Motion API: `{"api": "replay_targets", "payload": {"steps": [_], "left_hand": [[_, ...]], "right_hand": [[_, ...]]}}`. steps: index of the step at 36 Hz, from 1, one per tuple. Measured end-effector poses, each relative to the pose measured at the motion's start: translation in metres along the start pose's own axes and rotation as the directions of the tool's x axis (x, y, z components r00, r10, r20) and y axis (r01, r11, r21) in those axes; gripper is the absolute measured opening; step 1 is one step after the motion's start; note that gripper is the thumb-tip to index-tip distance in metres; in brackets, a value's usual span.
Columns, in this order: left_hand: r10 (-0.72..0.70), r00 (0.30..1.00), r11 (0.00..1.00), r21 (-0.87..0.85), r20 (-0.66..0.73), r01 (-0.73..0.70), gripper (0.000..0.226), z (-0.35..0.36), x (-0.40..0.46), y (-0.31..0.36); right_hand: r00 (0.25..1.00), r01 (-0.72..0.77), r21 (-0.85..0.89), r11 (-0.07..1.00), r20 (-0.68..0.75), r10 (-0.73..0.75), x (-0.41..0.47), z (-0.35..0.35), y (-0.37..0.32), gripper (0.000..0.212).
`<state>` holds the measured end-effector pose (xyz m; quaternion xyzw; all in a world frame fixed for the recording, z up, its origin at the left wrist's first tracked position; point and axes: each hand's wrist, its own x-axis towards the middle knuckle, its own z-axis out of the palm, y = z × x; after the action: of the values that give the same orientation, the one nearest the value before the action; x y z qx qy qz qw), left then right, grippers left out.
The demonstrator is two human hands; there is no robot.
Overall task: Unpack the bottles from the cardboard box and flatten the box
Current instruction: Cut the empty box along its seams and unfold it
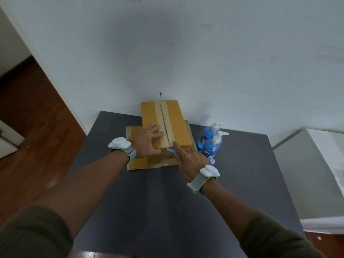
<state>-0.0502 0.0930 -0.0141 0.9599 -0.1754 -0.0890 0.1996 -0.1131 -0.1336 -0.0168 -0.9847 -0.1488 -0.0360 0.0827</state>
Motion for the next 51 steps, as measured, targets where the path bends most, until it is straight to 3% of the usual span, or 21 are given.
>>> {"api": "replay_targets", "payload": {"steps": [5, 8, 14, 19, 22, 25, 28, 32, 35, 39, 44, 46, 48, 51], "left_hand": [[-0.014, 1.000, 1.000, 0.005, 0.020, 0.014, 0.081, -0.003, 0.000, 0.000], [-0.008, 0.999, 1.000, -0.011, 0.033, 0.008, 0.078, -0.003, -0.001, -0.003], [0.005, 1.000, 1.000, 0.001, 0.027, -0.006, 0.077, 0.000, 0.000, -0.005], [0.009, 1.000, 0.998, -0.057, 0.016, -0.008, 0.078, 0.001, 0.000, -0.006], [0.019, 0.999, 0.995, -0.097, -0.042, -0.023, 0.080, 0.005, -0.002, -0.008], [-0.001, 0.994, 0.996, -0.087, -0.106, -0.008, 0.090, 0.008, -0.004, -0.007], [-0.030, 0.996, 0.998, -0.063, -0.081, 0.025, 0.097, 0.012, -0.003, -0.002], [-0.013, 1.000, 0.998, -0.063, 0.022, 0.014, 0.085, 0.018, 0.000, -0.006], [0.007, 0.999, 0.999, -0.041, 0.050, -0.005, 0.083, 0.013, 0.000, -0.009], [0.035, 0.997, 0.999, -0.032, 0.071, -0.033, 0.086, 0.004, -0.006, -0.013], [0.041, 0.998, 0.998, -0.051, 0.047, -0.039, 0.092, 0.002, -0.014, -0.019], [0.038, 0.999, 0.998, -0.056, 0.034, -0.036, 0.094, 0.002, -0.015, -0.020], [0.033, 0.999, 0.997, -0.069, 0.027, -0.031, 0.094, 0.001, -0.016, -0.020], [0.023, 1.000, 0.998, -0.061, 0.019, -0.022, 0.095, 0.002, -0.018, -0.018]], "right_hand": [[1.000, -0.015, -0.013, 1.000, -0.026, 0.015, 0.001, 0.003, -0.001, 0.047], [0.992, -0.030, -0.089, 0.996, -0.123, 0.019, 0.001, 0.003, 0.005, 0.043], [1.000, -0.003, -0.123, 0.992, -0.011, 0.002, 0.001, -0.005, 0.019, 0.046], [0.989, -0.146, -0.119, 0.982, -0.036, 0.143, -0.002, -0.008, 0.018, 0.027], [0.990, -0.142, 0.087, 0.986, 0.021, 0.141, -0.002, -0.011, 0.032, 0.015], [0.994, -0.106, 0.411, 0.905, 0.056, 0.091, -0.003, -0.018, 0.044, 0.011], [0.968, -0.241, 0.605, 0.759, 0.095, 0.233, -0.006, -0.026, 0.043, 0.018], [0.904, -0.412, 0.745, 0.525, 0.259, 0.341, -0.012, -0.006, 0.048, 0.052], [0.878, -0.453, 0.788, 0.418, 0.312, 0.364, -0.019, 0.008, 0.051, 0.076], [0.842, -0.462, 0.850, 0.254, 0.331, 0.426, -0.027, 0.003, 0.041, 0.053], [0.783, -0.532, 0.827, 0.184, 0.397, 0.479, -0.034, 0.001, 0.042, 0.041], [0.775, -0.551, 0.803, 0.225, 0.393, 0.494, -0.041, 0.007, 0.043, 0.034], [0.762, -0.584, 0.740, 0.333, 0.357, 0.541, -0.052, 0.015, 0.044, 0.023], [0.682, -0.699, 0.635, 0.330, 0.450, 0.577, -0.069, 0.035, 0.045, 0.018]]}}
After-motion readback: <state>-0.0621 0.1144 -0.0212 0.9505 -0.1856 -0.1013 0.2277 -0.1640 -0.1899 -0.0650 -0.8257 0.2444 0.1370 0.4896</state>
